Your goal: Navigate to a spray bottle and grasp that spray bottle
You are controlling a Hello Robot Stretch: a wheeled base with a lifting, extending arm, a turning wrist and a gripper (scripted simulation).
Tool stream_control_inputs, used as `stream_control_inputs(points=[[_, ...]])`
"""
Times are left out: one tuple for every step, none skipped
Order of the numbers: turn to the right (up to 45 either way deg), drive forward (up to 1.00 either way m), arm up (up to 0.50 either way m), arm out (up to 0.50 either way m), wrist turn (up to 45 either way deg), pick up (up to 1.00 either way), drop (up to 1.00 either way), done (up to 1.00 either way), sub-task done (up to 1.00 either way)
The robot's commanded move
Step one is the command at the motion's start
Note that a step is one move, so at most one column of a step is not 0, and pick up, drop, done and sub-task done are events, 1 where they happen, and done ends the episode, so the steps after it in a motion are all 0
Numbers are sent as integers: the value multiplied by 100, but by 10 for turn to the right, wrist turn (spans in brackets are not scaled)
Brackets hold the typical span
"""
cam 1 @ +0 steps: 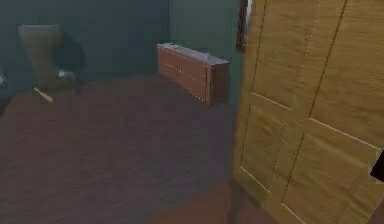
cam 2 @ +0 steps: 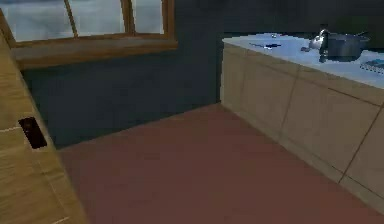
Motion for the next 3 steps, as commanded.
stream_control_inputs(points=[[450,0,0,0,0,0,0,0,0],[450,0,0,0,0,0,0,0,0],[450,0,0,0,0,0,0,0,0]])
